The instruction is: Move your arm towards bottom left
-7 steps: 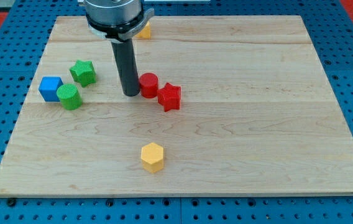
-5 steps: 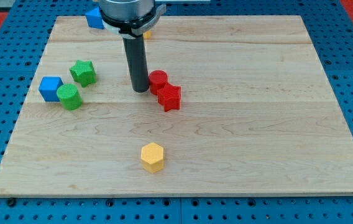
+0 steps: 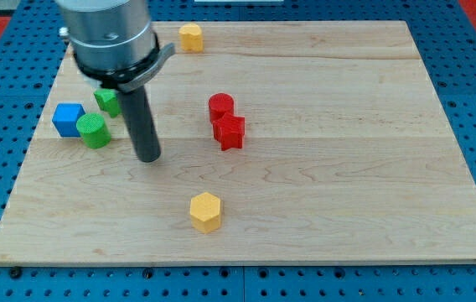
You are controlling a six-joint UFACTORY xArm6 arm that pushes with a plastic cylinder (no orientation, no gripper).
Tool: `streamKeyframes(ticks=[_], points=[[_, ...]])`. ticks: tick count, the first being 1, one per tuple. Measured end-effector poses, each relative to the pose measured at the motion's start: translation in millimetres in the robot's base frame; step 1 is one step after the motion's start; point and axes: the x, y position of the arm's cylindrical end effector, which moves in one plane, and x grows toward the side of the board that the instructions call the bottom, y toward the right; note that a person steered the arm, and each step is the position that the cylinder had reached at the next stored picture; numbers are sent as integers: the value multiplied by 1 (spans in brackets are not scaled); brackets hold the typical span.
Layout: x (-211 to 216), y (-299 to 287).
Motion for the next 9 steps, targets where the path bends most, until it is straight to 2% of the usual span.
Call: streamKeyframes(ticks=[2,9], points=[[18,-47],[30,-96]])
